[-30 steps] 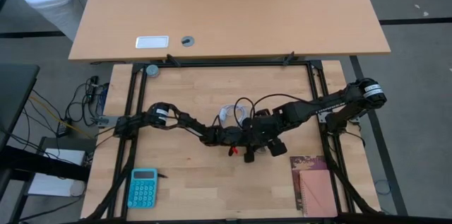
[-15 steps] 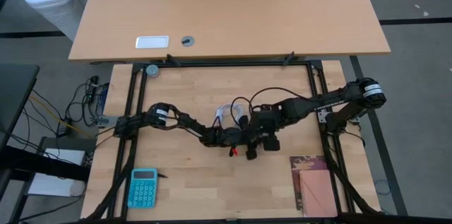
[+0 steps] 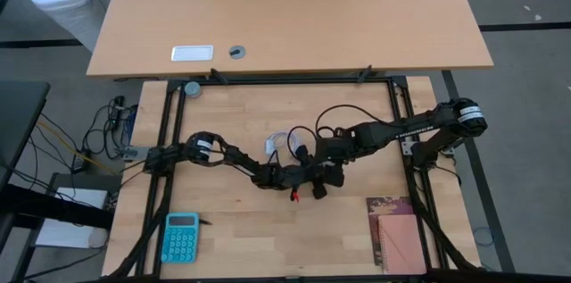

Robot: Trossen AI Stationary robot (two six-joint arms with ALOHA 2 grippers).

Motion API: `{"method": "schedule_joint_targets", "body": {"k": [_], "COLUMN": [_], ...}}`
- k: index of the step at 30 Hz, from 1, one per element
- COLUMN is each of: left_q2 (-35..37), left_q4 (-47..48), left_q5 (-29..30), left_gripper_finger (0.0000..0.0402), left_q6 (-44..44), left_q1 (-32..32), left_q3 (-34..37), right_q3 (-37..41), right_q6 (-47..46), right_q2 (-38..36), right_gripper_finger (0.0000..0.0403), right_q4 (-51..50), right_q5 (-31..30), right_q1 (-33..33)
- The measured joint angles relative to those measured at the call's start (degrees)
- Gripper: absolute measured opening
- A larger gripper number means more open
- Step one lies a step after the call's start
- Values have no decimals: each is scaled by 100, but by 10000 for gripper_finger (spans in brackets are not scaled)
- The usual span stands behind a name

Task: Screw lightbulb
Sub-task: Insert the white lightbulb into the lamp socket

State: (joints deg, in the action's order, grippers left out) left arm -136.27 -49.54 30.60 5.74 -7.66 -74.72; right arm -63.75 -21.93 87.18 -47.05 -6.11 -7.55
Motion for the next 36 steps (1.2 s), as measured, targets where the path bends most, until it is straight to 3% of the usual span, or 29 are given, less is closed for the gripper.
{"method": "schedule_joint_targets", "body": {"k": [14,19,28,36], "left_q2": [0,-2,-2,-2], "left_q4": [-17,-8,-70,-2], "left_q5": [406,403,435,217], "left_gripper_finger": [198,198,198,198], "left_q6": [206,185,71,28], "left_q1": [-27,-32,-22,-17], "left_q3": [0,0,0,-2], "right_q3": [0,0,-2,-2], "right_q6": [-1198,-1155,-877,-70], "right_q2": [0,0,-15,-20], "right_gripper_finger": [268,278,340,350], "right_q4": [86,155,293,22], "right_q5": [-156,-74,153,219], "right_q1": [90,92,94,94]}}
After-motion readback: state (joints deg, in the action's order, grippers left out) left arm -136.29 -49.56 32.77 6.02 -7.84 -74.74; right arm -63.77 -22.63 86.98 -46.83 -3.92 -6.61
